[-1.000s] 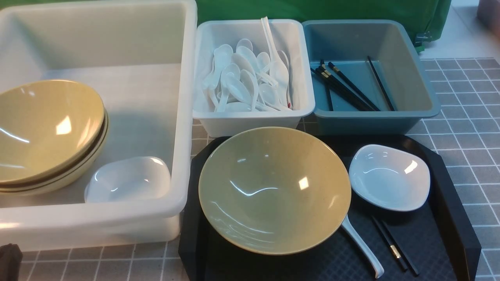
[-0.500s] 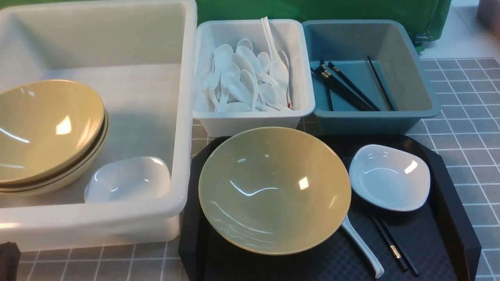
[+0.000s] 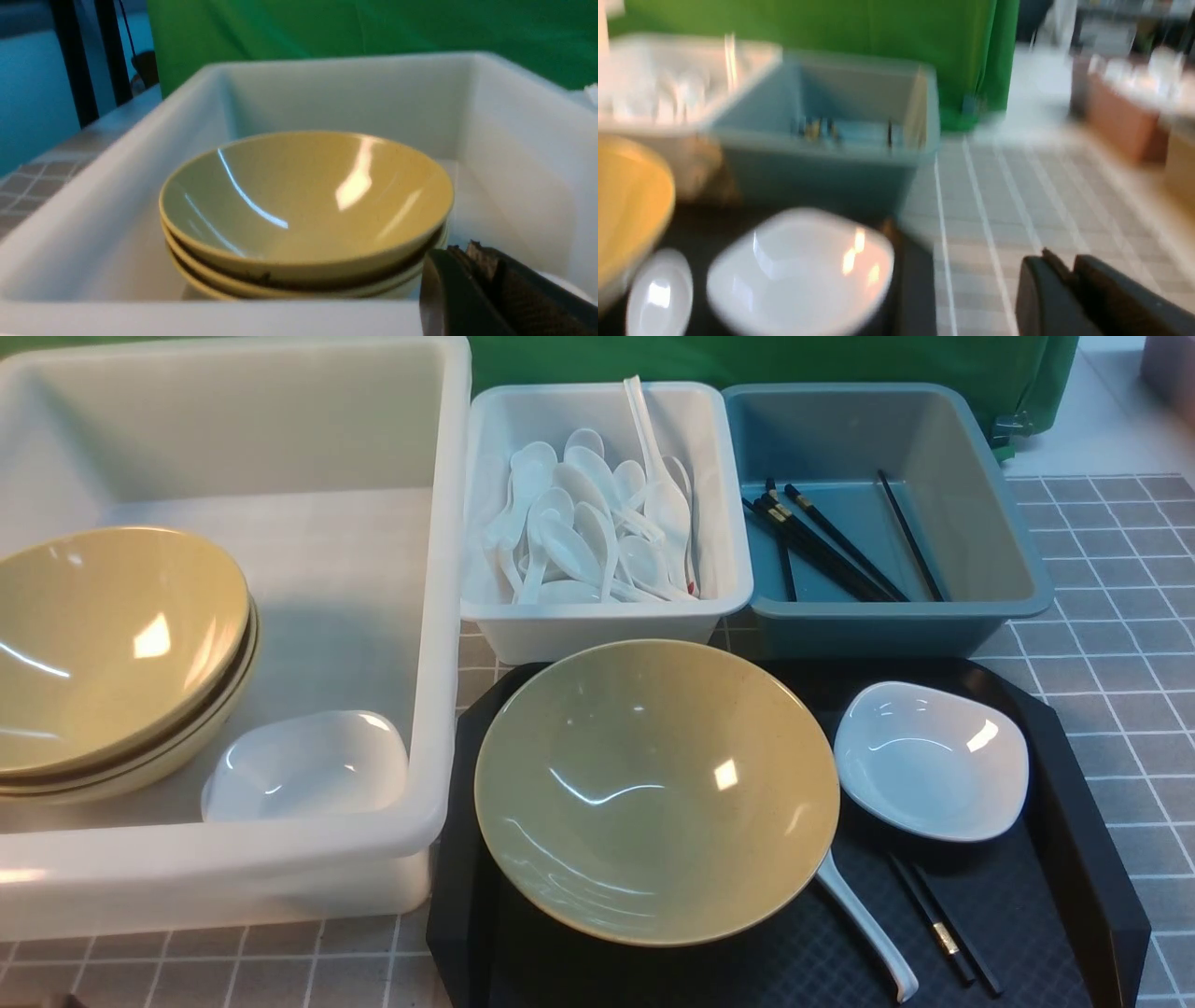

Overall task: On grey table put chopsticks spoon bowls plates into blue grey white boxes.
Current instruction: 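Grasp the large bowl on the tray by its rim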

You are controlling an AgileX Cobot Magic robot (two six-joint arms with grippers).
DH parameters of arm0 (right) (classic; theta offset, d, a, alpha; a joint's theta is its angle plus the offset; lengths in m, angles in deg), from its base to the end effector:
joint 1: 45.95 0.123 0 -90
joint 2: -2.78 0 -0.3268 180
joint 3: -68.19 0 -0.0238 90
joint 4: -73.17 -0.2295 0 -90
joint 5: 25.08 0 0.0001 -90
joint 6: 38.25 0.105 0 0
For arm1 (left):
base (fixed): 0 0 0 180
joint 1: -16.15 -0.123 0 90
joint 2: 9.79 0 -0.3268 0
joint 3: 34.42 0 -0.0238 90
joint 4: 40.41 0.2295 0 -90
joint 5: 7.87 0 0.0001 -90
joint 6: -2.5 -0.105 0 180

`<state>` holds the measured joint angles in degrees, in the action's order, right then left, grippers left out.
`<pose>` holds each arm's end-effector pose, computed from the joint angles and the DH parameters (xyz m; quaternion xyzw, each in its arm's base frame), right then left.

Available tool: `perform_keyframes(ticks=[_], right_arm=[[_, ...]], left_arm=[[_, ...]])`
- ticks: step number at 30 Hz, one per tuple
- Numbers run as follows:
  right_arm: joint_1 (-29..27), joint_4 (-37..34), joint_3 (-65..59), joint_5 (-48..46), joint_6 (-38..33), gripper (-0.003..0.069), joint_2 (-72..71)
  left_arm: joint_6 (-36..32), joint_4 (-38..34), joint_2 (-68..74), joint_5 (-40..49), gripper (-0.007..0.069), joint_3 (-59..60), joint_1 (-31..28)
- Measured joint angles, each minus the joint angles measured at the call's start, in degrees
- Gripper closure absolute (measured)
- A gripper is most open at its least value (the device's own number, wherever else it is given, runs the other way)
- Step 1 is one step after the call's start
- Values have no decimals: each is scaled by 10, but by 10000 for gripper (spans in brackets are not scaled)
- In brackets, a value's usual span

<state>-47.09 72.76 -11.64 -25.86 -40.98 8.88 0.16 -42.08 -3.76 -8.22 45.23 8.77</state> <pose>0.0071 -0.0001 0.2037 -0.0071 0.6865 -0.0219 0.7268 0.0067 0.0009 0.2068 -0.0397 0.6765 0.0517 0.7335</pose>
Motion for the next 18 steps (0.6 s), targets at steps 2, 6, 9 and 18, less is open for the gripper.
perform_keyframes(ticks=[2, 6, 9, 18], right_arm=[[0, 0, 0, 65, 4, 543, 0], [0, 0, 0, 191, 113, 539, 0], [0, 0, 0, 261, 194, 537, 0], [0, 0, 81, 187, 161, 571, 20]], left_arm=[[-1, 4, 0, -53, 632, 0, 0], [17, 6, 0, -164, 632, 0, 0], [55, 1, 0, -248, 632, 0, 0], [153, 74, 60, -153, 632, -194, 0]])
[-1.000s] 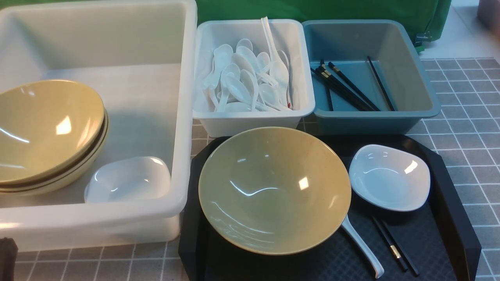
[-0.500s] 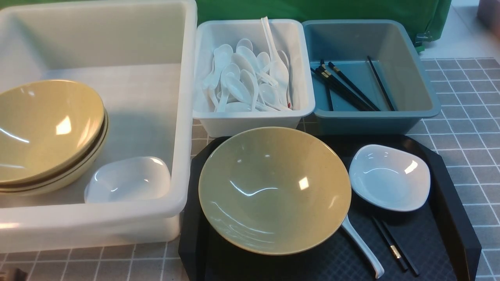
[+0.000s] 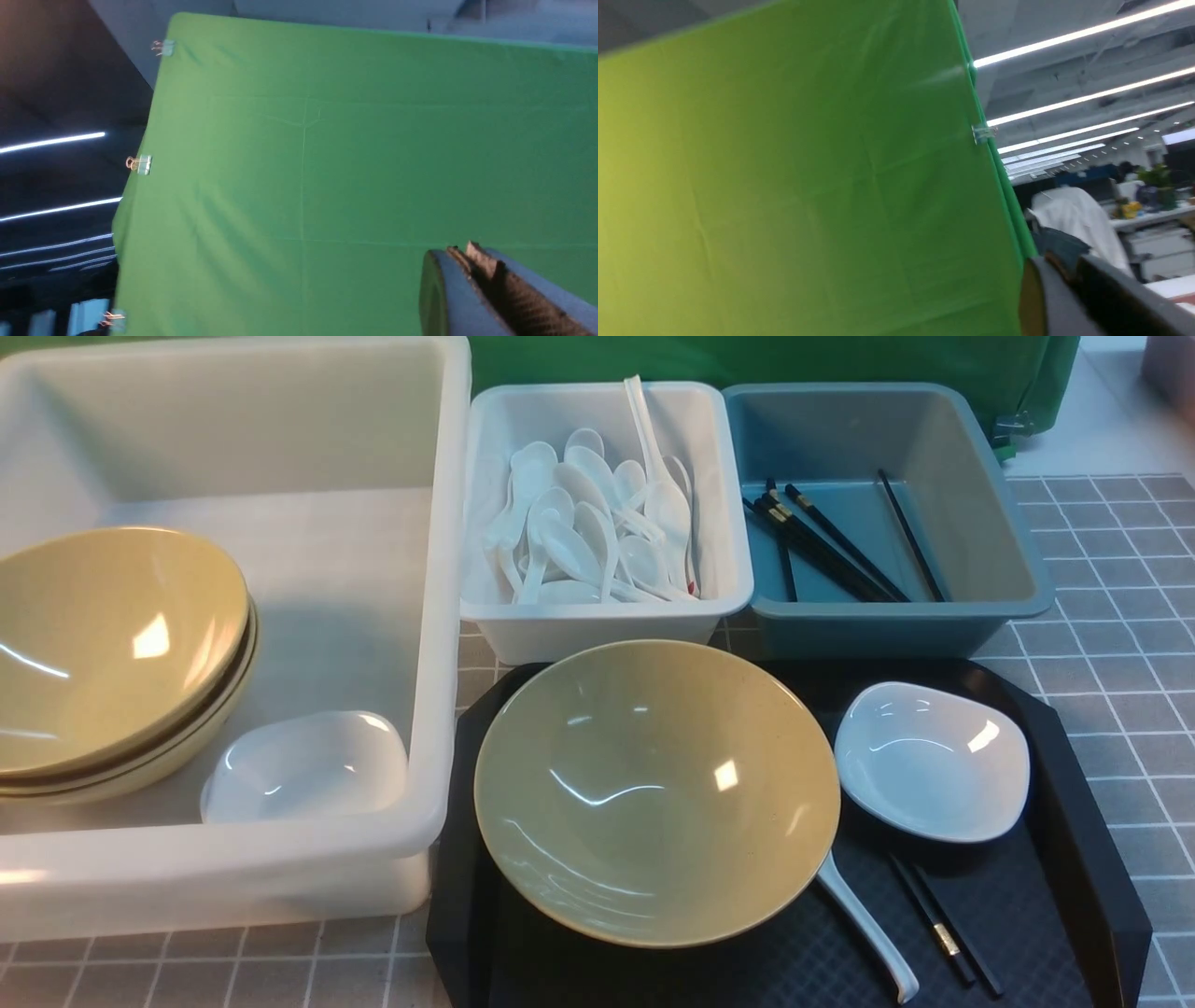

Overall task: On grey table put chopsticks spoon bowls plates into blue grey white boxes.
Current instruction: 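Grasp the large bowl on the tray by its rim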

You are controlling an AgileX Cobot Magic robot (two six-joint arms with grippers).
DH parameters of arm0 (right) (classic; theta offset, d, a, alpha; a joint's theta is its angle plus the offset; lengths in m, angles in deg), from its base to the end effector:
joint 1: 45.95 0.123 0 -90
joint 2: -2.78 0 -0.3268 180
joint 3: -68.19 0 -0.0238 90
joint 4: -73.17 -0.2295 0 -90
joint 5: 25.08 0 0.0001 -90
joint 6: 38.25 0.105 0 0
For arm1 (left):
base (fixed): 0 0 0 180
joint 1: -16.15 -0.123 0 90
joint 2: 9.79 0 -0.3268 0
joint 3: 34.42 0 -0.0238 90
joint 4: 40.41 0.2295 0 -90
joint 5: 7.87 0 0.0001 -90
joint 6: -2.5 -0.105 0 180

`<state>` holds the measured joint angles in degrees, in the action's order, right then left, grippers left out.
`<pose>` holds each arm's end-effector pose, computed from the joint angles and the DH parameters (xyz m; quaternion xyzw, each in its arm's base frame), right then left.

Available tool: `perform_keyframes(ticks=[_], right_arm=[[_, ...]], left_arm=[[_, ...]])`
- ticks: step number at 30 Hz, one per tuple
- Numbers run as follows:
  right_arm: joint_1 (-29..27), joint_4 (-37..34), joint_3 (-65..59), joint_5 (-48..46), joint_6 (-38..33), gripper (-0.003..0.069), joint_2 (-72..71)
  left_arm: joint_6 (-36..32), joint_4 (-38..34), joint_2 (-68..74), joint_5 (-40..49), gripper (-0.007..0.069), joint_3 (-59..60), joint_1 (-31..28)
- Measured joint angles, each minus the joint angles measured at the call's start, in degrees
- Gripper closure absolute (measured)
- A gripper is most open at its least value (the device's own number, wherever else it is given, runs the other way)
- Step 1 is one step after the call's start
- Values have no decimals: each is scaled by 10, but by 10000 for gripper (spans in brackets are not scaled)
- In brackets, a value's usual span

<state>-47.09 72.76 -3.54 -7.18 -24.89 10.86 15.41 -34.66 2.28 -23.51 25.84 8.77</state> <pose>-0.0092 0.0000 0.2823 0.0676 0.5099 0.0936 0.8524 -0.0197 -0.0054 0.3411 -0.0492 0.4729 -0.0064 0.8797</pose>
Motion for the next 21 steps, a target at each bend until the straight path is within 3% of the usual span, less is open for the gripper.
perform_keyframes(ticks=[4, 10, 14, 17, 21], right_arm=[[0, 0, 89, -82, -83, 622, 79], [0, 0, 155, -204, -100, 622, 200], [0, 0, 195, -379, -126, 622, 296], [0, -22, 212, -486, -183, 622, 355], [0, -127, 216, -512, -299, 622, 398]], left_arm=[[3, 33, 108, 73, 632, -126, 0], [66, 35, 279, 166, 632, -222, 7], [78, 35, 367, 300, 632, -284, 61], [9, -1, 451, 436, 632, -351, 161], [-129, -116, 603, 590, 632, -467, 280]])
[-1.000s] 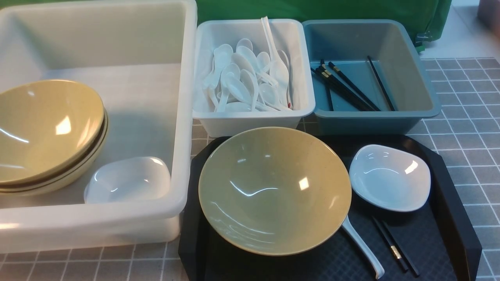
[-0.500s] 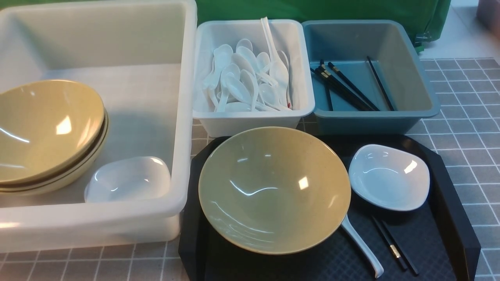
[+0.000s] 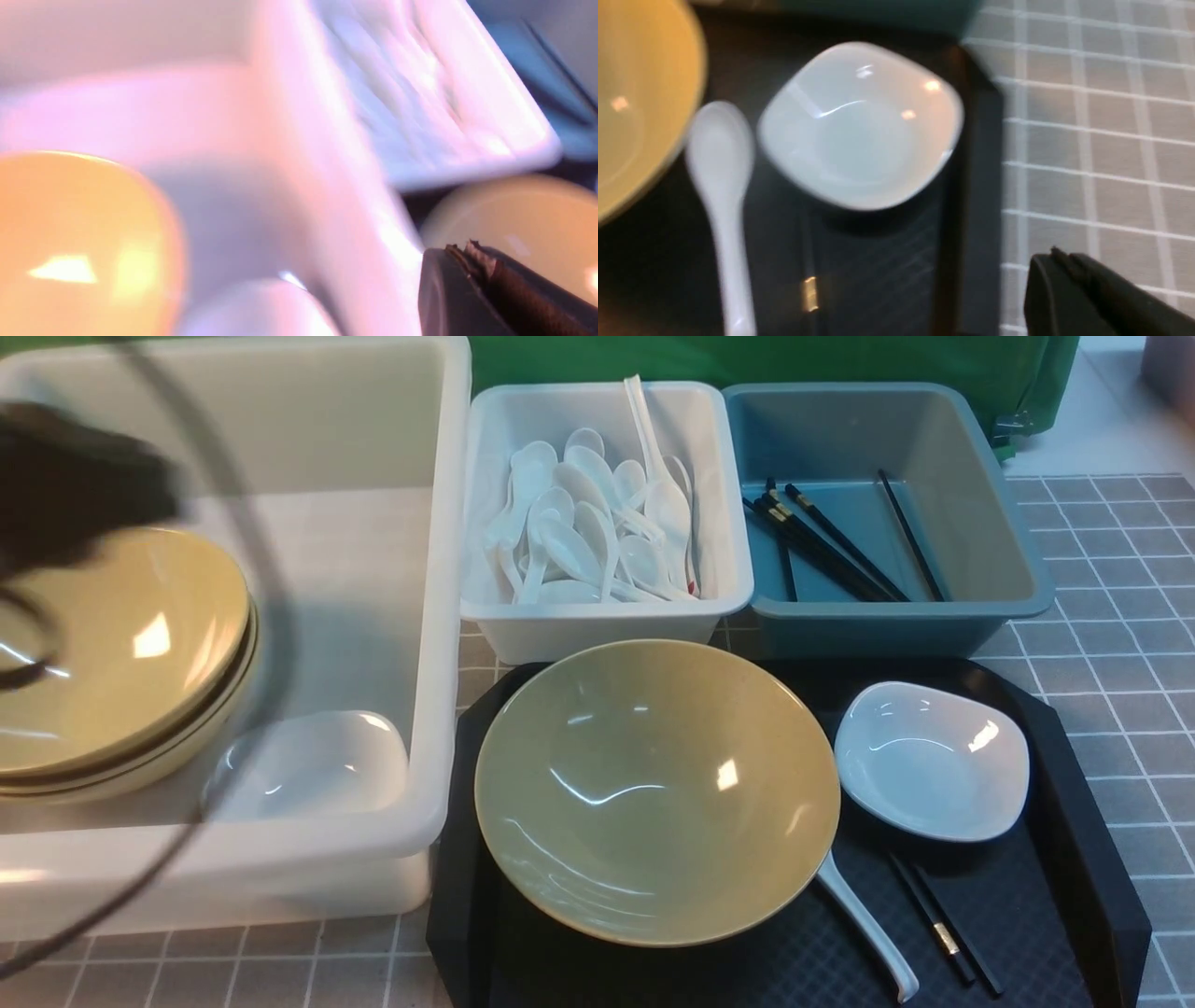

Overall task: On grey table put chopsticks spoon bowls plates into blue grey white boxes.
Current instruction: 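Grasp the large bowl on the tray by its rim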

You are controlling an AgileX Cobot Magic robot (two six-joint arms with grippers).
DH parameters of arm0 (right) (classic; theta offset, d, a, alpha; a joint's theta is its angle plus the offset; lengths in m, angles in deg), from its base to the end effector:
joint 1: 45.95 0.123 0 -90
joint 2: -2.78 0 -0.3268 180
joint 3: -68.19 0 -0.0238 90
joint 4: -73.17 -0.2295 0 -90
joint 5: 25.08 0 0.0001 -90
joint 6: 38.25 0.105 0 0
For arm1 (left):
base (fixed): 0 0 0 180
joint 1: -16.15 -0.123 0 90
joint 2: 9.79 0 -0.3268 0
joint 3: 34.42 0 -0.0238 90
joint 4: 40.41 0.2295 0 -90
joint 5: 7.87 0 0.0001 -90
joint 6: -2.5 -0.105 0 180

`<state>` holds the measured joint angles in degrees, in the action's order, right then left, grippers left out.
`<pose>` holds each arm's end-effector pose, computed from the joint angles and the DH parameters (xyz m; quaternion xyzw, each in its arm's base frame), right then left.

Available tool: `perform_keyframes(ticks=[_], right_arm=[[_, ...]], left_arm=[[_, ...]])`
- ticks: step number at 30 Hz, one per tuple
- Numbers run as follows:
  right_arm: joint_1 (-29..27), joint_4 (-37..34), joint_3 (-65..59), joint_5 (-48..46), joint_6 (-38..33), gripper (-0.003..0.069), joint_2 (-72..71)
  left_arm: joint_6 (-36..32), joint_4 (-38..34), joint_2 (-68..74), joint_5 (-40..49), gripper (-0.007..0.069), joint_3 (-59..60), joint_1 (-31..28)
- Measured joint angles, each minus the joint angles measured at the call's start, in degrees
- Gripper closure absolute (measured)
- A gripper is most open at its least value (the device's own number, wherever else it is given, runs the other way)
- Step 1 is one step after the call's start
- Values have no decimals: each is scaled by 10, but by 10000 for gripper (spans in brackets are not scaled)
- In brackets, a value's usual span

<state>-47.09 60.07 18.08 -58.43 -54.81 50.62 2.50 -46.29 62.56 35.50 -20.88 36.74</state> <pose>0.0905 0.0113 0.2892 -0.0610 0.9051 0.0323 0.4196 0.1934 -0.0805 0.4085 0.1430 0.8912 -0.1235 0.4125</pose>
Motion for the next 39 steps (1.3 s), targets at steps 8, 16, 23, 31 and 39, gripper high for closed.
perform_keyframes(ticks=[8, 16, 23, 31, 39], right_arm=[[31, -53, 0, 22, -74, 622, 29], [63, -56, 0, 26, -88, 622, 34], [63, -58, 0, 31, -88, 622, 34], [63, -59, 0, 39, -88, 622, 34], [63, -60, 0, 41, -88, 622, 34]], left_arm=[[-99, -42, 277, 158, 626, -217, 82], [-102, 33, 461, 263, 455, -375, 97], [-95, 70, 530, 267, 229, -408, 97], [-114, 40, 570, 268, 255, -409, 97], [-148, -11, 589, 280, 490, -414, 97]])
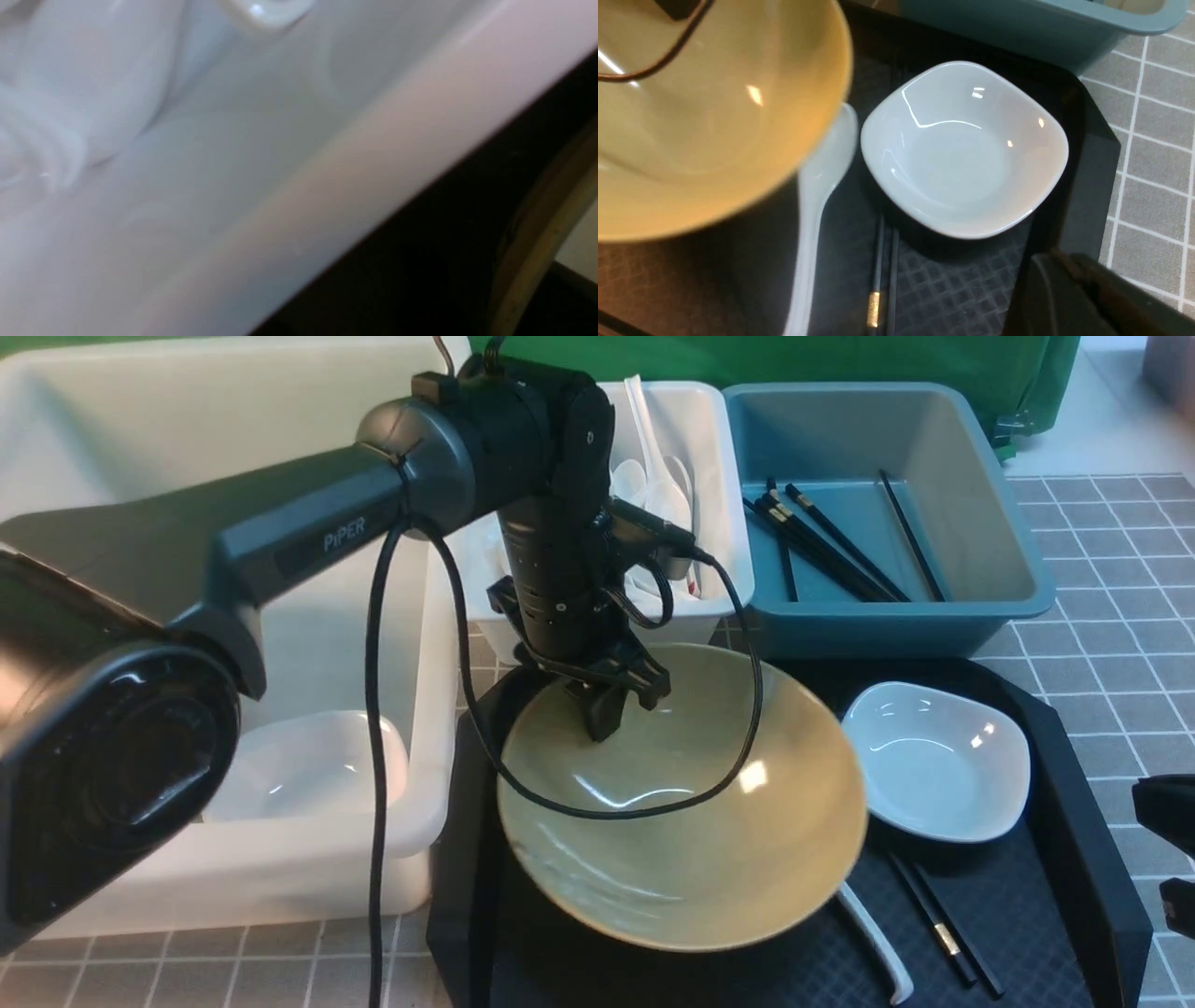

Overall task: On grey table put chopsticks spoon bowls plates into blue grey white boxes.
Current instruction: 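Grasp the large bowl on the tray by its rim, then place the tan bowl onto the bowl stack in the left bin with the left gripper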

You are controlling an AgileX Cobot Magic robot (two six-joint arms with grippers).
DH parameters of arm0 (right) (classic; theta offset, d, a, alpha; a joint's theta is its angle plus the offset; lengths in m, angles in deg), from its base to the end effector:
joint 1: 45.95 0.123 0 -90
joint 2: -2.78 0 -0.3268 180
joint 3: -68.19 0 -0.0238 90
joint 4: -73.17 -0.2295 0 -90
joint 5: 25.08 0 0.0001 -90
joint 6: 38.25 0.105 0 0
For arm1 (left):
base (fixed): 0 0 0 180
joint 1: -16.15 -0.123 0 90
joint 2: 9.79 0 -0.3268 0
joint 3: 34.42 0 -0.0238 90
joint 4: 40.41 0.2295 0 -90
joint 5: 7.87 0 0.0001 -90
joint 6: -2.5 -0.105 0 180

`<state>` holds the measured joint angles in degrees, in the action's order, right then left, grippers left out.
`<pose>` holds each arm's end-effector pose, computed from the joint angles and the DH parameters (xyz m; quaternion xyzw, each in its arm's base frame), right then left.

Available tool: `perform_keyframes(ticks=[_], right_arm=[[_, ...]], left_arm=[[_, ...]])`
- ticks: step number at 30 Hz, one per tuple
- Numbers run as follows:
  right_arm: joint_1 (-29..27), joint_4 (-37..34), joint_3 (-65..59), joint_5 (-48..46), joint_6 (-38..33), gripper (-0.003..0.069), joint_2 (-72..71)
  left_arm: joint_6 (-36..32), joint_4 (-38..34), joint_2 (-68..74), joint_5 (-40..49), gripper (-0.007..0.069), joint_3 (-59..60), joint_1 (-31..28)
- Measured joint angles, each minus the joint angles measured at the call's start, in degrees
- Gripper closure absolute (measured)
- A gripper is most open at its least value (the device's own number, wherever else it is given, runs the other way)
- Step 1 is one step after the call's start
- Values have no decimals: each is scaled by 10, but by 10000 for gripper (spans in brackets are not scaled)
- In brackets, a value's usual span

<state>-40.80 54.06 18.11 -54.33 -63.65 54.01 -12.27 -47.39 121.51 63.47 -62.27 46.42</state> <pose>0.1034 0.0262 0.2905 -0.1418 0.8898 0.0597 0.4296 0.3860 -0.2393 0.2344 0.3663 0.9275 -0.0641 0.0371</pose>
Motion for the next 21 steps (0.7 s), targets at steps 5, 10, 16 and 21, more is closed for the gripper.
perform_keyframes(ticks=[5, 10, 16, 21], right_arm=[[0, 0, 0, 0, 0, 622, 0], [0, 0, 0, 0, 0, 622, 0], [0, 0, 0, 0, 0, 622, 0], [0, 0, 0, 0, 0, 622, 0]], left_arm=[[-25, -39, -4, -3, 519, 0, -10], [-80, -150, -38, -2, 617, 2, -47], [-153, -273, -93, -10, 618, 2, -116], [-173, -317, -148, -7, 618, 2, -173]])
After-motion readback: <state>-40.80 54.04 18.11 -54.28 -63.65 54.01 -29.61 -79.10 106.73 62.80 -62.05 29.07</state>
